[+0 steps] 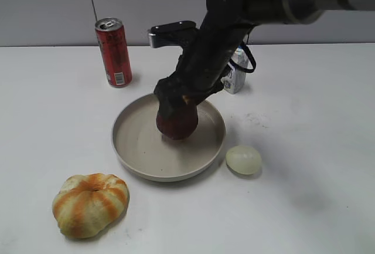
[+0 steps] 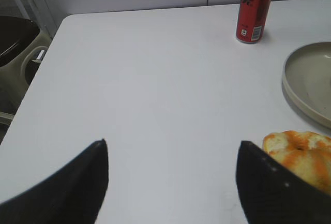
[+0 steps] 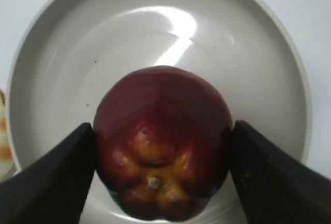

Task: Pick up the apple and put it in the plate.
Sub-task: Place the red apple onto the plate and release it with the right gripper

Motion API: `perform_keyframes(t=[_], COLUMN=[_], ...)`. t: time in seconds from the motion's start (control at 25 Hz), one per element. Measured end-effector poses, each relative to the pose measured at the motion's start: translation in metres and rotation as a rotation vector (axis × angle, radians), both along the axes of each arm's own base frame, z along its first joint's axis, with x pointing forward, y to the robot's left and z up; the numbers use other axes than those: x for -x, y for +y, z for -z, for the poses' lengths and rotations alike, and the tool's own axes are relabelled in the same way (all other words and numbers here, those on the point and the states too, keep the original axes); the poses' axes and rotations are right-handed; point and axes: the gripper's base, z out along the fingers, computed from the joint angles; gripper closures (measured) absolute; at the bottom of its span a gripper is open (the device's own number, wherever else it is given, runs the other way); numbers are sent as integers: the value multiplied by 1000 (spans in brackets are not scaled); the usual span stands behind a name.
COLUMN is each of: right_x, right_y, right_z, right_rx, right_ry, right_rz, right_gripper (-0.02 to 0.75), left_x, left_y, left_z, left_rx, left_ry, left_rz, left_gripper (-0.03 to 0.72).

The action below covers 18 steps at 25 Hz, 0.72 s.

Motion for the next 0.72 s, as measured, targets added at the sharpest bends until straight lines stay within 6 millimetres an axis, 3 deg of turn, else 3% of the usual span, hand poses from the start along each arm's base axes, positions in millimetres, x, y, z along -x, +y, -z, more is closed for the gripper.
perform_keyframes(t=[0.2, 0.4, 0.52, 0.72], right_x=[-3, -4, -7, -13], right_y=[2, 4, 7, 1], right_z=[20, 13, -8, -71], right_rx=[17, 13, 29, 70], right_ry=[24, 41, 62, 63], right_rz=[9, 5, -28, -1], right_gripper=[107, 65, 62, 62], left_x=[0, 0, 0, 0], left_y=[0, 0, 0, 0], left_z=[0, 0, 0, 0], left_rx=[0, 0, 0, 0], left_ry=[0, 0, 0, 0], left_rz=[0, 0, 0, 0], left_gripper=[104, 104, 104, 104])
